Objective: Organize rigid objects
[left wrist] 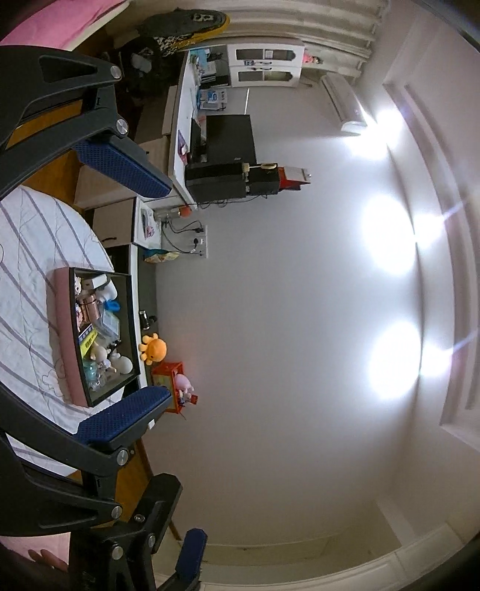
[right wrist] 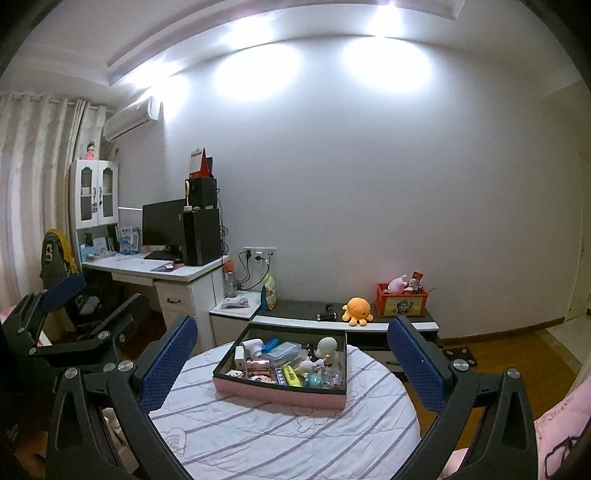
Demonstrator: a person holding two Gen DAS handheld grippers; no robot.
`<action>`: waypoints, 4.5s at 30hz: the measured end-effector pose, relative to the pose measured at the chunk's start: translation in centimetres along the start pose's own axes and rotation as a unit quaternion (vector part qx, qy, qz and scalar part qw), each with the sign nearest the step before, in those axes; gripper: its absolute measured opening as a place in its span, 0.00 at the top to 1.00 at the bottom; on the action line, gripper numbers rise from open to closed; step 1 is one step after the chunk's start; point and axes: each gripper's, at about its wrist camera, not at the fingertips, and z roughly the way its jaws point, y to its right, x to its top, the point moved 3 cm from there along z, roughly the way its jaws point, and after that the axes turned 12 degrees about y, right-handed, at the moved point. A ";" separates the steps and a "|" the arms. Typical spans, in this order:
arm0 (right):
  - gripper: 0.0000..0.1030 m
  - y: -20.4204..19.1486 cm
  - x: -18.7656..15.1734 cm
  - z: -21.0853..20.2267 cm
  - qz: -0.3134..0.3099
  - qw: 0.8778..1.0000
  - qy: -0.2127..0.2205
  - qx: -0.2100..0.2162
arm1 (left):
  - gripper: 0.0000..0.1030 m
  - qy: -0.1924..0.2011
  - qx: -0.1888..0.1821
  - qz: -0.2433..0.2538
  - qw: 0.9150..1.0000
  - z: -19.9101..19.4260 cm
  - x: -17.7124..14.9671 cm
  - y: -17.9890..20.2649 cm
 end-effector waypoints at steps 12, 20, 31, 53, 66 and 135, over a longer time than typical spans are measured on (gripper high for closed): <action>0.00 -1.3 -2.9 -1.2 -0.016 0.999 0.047 -0.020 | 0.00 0.024 0.018 0.028 0.999 -1.5 -2.8 -0.4; 0.00 -1.6 -4.0 -1.1 -0.022 0.999 0.037 -0.022 | 0.00 0.008 0.020 0.039 0.999 -1.1 -4.1 -0.5; 0.00 -1.9 -4.9 -1.3 -0.027 0.999 0.037 -0.021 | 0.00 0.008 0.012 0.015 1.000 -0.9 -5.5 -1.0; 0.00 -2.4 -5.5 -0.5 -0.030 0.999 0.028 -0.021 | 0.00 0.009 0.016 0.011 1.000 -0.1 -6.1 -0.9; 0.00 -2.0 -5.7 -0.2 -0.030 0.999 0.022 -0.021 | 0.00 0.009 0.018 0.016 1.000 -0.2 -6.3 -0.9; 0.00 -1.8 -0.2 -0.4 -0.049 0.997 0.003 -0.055 | 0.00 0.003 0.020 0.045 0.999 0.0 0.1 -1.0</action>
